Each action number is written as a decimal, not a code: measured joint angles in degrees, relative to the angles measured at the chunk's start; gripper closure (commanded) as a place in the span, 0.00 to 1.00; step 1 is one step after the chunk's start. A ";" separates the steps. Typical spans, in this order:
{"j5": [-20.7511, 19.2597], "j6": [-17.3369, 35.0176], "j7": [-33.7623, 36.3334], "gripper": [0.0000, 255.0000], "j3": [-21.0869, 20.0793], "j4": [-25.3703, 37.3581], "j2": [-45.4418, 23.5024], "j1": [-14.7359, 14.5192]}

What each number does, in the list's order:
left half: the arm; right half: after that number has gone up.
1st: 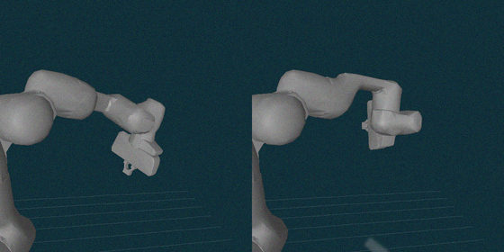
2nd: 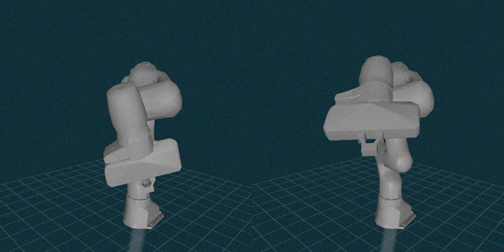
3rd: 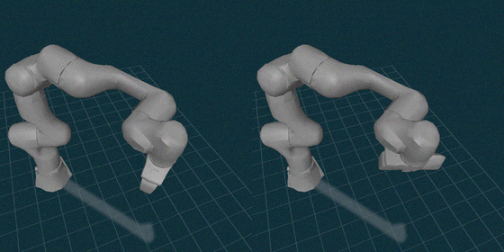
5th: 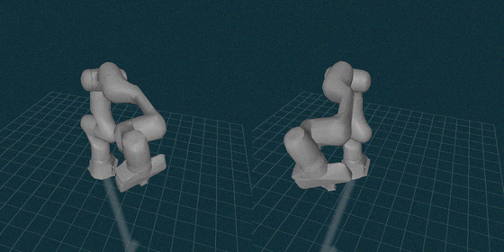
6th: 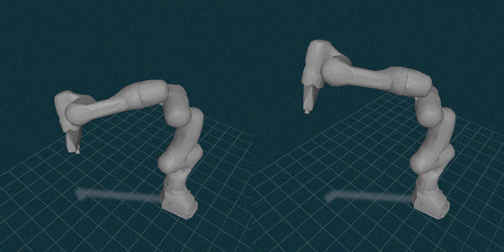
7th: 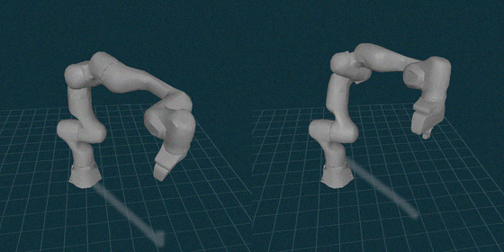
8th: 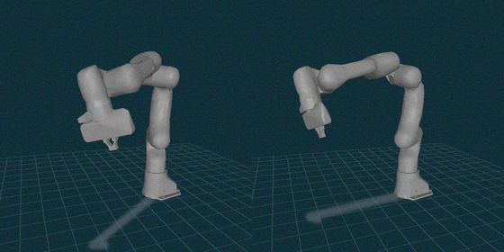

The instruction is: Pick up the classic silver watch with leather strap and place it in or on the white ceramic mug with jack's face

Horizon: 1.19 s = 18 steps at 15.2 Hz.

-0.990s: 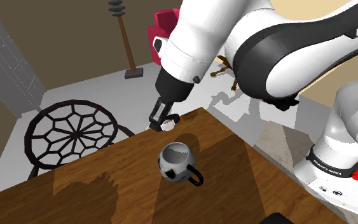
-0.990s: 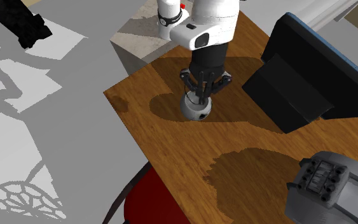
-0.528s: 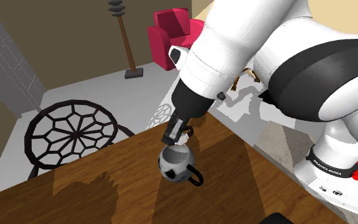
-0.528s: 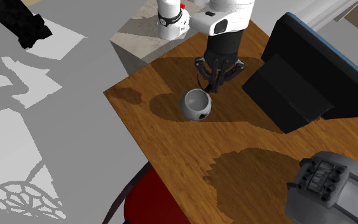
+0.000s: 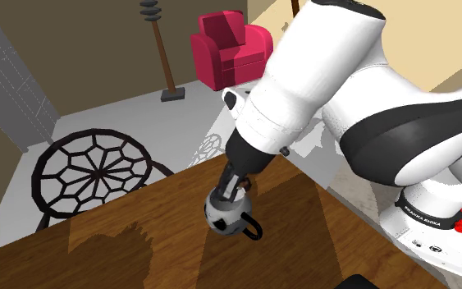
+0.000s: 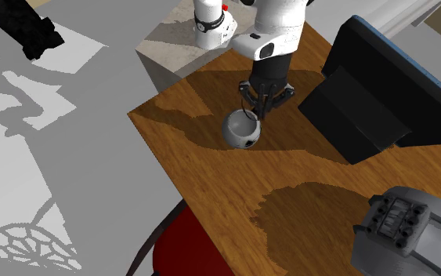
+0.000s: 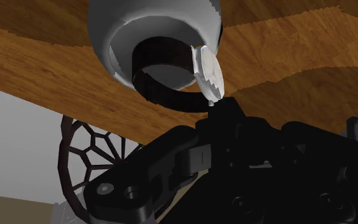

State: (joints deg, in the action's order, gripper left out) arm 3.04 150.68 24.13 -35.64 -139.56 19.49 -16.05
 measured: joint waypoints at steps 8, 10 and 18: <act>-2.42 4.93 2.28 1.00 -2.16 -2.37 -2.71 1.80; -2.50 5.01 2.35 1.00 -2.23 -2.37 -2.79 1.86; -2.51 5.03 2.35 0.00 -2.23 -2.37 -2.79 1.87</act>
State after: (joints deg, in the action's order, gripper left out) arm 0.53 155.71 26.49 -37.87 -141.94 16.70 -14.18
